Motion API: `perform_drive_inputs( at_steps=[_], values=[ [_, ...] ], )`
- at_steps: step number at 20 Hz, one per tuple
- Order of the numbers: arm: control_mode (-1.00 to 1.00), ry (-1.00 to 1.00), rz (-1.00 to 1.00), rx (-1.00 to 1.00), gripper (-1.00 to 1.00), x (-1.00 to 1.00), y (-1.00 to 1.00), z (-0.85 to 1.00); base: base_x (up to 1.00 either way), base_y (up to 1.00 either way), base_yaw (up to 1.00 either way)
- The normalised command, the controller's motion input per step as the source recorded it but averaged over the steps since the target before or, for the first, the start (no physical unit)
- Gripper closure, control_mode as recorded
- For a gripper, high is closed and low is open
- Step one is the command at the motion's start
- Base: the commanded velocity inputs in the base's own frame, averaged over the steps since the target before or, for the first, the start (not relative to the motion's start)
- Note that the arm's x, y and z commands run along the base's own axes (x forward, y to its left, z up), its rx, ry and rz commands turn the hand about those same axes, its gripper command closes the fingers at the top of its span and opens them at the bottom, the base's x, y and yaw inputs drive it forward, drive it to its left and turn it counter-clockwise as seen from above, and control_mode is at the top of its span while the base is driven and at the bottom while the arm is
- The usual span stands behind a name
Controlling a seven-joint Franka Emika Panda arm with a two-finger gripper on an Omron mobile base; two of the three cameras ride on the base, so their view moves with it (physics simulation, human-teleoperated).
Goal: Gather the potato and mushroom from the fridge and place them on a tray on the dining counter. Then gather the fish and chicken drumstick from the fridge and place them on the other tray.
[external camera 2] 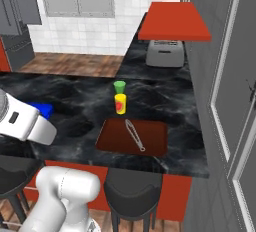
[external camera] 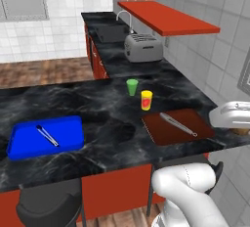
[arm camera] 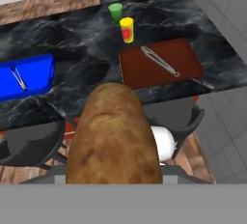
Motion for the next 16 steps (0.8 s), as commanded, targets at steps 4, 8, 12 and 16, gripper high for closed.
perform_drive_inputs(
  at_steps=[4, 8, 12, 16],
  values=[
    [1.00, 0.00, 0.00, 0.00, 1.00, 0.00, 0.00, 0.00, 0.11, -0.01, 0.06],
    [1.00, 0.00, 0.00, 0.00, 1.00, 0.00, 0.00, 0.00, 0.52, -0.01, 0.01],
    [-1.00, 0.13, 0.03, 0.00, 1.00, 0.98, -0.19, -0.01, 0.00, 0.00, 0.00],
    [-1.00, 0.17, 0.02, 0.00, 1.00, 1.00, -0.12, -0.26, 0.00, 0.00, 0.00]
  ],
)
